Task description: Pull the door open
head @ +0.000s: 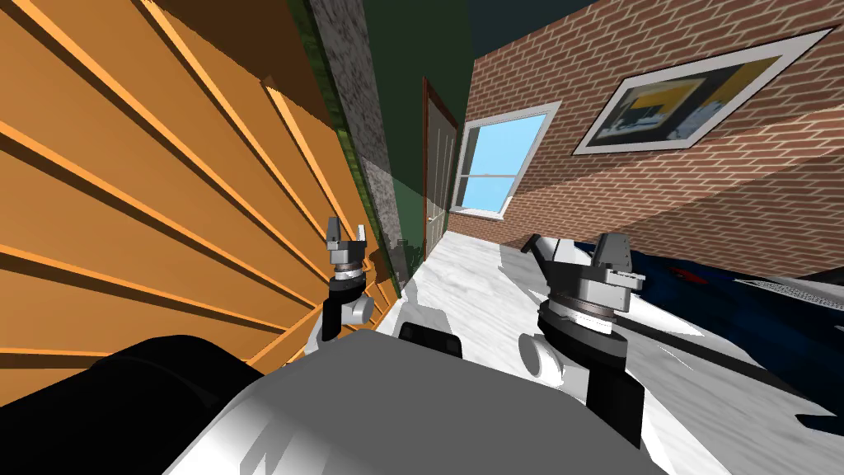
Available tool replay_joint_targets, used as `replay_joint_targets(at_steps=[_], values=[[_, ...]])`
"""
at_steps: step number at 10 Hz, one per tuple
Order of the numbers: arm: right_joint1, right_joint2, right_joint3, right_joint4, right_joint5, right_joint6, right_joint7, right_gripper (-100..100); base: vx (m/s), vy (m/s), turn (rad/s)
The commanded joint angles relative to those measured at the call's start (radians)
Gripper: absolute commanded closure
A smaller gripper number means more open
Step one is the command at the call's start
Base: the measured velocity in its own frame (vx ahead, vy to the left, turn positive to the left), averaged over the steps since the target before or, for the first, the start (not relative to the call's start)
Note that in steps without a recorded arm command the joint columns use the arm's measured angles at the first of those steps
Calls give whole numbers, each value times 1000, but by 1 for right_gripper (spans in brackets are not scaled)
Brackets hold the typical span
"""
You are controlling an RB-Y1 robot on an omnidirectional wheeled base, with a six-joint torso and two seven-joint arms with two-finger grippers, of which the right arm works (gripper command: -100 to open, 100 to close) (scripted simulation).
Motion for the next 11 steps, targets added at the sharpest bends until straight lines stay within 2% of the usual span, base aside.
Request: replay_joint_targets(at_steps=[1,11], values=[[-11,-9,13,28,-12,-7,-3,-100,59,-37,110],[-95,-67,112,242,-108,-63,-29,-100,124,-43,128]])
